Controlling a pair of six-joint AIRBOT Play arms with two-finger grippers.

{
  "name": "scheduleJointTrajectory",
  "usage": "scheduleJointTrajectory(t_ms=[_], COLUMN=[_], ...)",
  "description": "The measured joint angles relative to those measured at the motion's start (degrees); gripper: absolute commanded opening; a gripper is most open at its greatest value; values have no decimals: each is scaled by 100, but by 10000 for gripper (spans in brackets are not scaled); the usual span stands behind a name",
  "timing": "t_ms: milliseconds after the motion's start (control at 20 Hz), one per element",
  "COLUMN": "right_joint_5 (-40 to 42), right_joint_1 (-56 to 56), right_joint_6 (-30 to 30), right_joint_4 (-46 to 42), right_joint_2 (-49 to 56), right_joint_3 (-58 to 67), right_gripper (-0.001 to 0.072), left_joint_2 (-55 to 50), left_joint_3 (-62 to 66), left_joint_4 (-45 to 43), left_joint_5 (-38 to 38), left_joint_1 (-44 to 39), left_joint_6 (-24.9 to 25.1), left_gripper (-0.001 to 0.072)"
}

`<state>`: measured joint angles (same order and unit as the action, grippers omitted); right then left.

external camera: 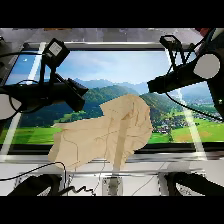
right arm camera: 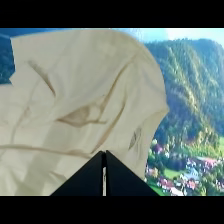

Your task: Fold the clothes and pants, and hang the long-sleeved shirts on hangers.

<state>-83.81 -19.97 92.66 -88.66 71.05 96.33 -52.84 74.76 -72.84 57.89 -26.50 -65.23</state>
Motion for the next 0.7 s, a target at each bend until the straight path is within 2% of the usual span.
scheduleJointTrajectory(t_ms=[150,350,550,650,700], right_joint_5=[175,-293,-562,-400,-173], right_joint_1=[146,1143,2581,3032,3174], right_joint_6=[-485,-1036,-1493,-1770,-1873], right_joint_4=[-184,-330,1038,1882,2240], right_joint_2=[44,129,50,-70,-138], right_joint_3=[-2,-614,-2406,-3560,-4168], right_gripper=[13,12,14,15,47], left_joint_2=[0,-24,-37,-50,-63], left_joint_3=[0,0,0,0,0], left_joint_4=[-59,-584,-909,-1038,-1095], left_joint_5=[0,0,0,-9,-7], left_joint_1=[0,0,0,2,7], left_joint_6=[0,0,0,-2,-2], left_gripper=[14,14,14,14,33])
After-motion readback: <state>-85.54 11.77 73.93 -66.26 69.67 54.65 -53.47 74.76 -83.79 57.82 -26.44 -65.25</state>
